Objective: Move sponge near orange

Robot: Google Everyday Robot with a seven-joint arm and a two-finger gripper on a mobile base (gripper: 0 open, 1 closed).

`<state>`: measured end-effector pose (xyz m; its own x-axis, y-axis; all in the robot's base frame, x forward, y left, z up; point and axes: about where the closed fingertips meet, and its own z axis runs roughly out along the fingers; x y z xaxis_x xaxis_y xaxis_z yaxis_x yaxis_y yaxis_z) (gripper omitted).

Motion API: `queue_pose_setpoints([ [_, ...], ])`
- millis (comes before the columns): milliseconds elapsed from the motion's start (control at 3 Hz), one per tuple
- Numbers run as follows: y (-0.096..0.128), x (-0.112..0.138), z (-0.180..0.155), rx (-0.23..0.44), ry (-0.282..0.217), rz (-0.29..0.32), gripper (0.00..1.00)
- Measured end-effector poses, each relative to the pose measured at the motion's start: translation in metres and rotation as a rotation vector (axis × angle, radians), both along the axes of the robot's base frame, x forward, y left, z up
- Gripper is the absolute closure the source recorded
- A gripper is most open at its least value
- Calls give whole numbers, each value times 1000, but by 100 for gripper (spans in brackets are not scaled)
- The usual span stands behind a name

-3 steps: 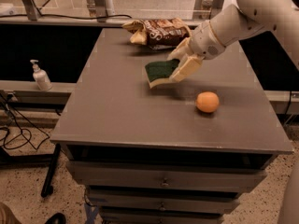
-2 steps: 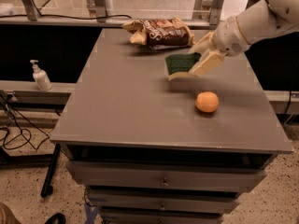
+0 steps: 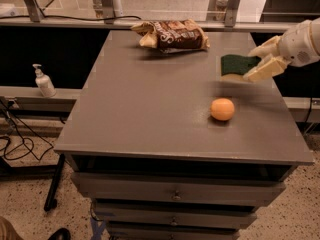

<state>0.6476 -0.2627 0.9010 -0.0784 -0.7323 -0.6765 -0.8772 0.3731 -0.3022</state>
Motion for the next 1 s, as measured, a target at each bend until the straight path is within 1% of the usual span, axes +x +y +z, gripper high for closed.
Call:
queue_pose_setpoints([
  [333, -38, -15, -11, -1, 18, -75, 100],
  [667, -51, -33, -27, 0, 53, -99, 100],
  [1000, -54, -51, -48, 5, 96, -106, 100],
])
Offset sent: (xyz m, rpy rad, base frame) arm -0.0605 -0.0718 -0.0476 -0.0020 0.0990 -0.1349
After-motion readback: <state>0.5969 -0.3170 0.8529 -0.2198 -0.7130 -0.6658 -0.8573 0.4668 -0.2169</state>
